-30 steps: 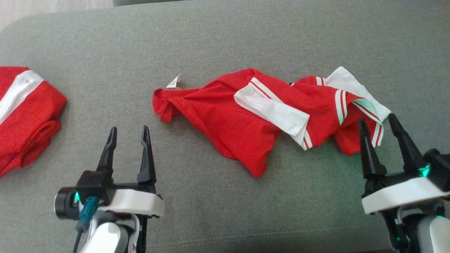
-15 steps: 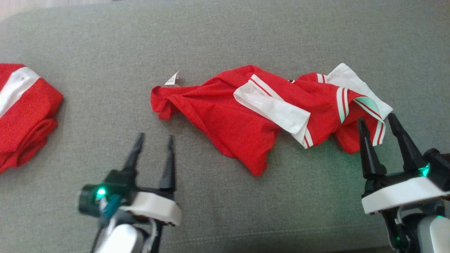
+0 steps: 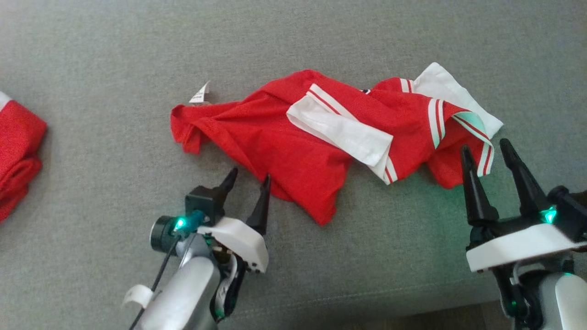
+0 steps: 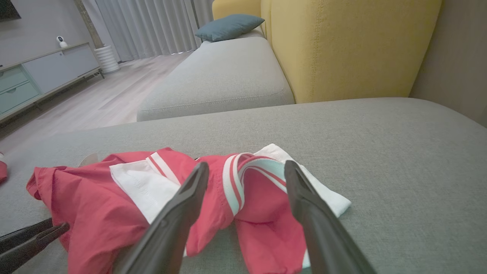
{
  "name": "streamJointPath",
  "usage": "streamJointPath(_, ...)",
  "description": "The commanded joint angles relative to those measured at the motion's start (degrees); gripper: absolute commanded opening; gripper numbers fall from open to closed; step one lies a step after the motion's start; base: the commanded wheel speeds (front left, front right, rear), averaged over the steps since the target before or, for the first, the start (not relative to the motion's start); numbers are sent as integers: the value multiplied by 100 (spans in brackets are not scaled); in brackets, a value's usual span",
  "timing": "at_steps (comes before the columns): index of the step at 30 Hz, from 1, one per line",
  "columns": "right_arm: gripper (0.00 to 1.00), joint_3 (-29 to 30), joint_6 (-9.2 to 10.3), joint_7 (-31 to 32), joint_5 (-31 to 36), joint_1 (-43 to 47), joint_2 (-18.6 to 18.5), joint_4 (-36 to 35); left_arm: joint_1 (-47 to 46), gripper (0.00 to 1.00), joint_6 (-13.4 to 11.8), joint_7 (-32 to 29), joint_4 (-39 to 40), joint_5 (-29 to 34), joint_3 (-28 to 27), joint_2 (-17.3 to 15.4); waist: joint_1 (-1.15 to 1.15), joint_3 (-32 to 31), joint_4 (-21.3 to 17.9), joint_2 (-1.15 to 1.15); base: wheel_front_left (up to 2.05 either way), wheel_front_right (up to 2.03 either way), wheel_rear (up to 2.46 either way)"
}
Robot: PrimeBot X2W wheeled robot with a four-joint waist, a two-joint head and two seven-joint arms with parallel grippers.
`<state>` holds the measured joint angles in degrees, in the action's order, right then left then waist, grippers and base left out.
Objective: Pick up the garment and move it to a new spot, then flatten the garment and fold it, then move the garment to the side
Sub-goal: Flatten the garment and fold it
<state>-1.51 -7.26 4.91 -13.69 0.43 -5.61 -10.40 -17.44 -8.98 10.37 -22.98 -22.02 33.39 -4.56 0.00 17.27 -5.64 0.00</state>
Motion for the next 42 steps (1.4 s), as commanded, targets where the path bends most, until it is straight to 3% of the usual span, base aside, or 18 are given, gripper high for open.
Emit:
streamJointPath(1,100,-99,-23,-63,-53,-140,-22,-169,-231,11,66,120,38,-78,-218,13,0,30,-30,0,0,0,0)
streamJointPath(2,100,-99,-23,-63,-53,-140,-22,-169,-231,11,66,120,38,-78,-218,13,0,30,-30,0,0,0,0)
streamJointPath(3,100,-74,-23,-80,-64,-135,-5,-150,-337,0,128,227,-83,-152,-275,37,0,37,-38,0,0,0,0)
streamJointPath(8,100,-27,-23,-111,-92,-109,21,-116,-361,0,101,382,84,-129,-428,-26,0,21,-22,0,0,0,0)
streamJointPath(13,100,66,-23,-134,-149,-58,56,-75,-76,0,-132,374,1043,86,-512,-352,0,-17,113,0,0,0,0)
streamJointPath(22,100,155,-23,-87,-178,0,111,-56,621,0,-787,-652,3202,246,-917,-1229,0,-66,365,0,0,0,0)
streamJointPath(27,100,176,-23,-96,-205,-14,125,-22,924,0,-1032,-1240,4017,199,-1174,-1593,0,-58,407,0,0,0,0)
streamJointPath(32,100,105,-23,-100,-239,-96,119,19,842,0,-1034,-1500,3740,38,-1358,-1730,0,-15,326,0,0,0,0)
streamJointPath(39,100,20,-23,-105,-257,-161,103,41,448,0,-779,-1037,2145,-316,-1515,-1478,0,47,157,0,0,0,0)
streamJointPath(40,100,2,-23,-104,-257,-168,100,48,405,20,-737,-950,1941,-372,-1535,-1427,0,51,132,0,0,0,0)
streamJointPath(42,100,-1,-23,-115,-232,-171,86,44,334,100,-689,-713,1638,-434,-1574,-1321,0,48,114,0,0,0,0)
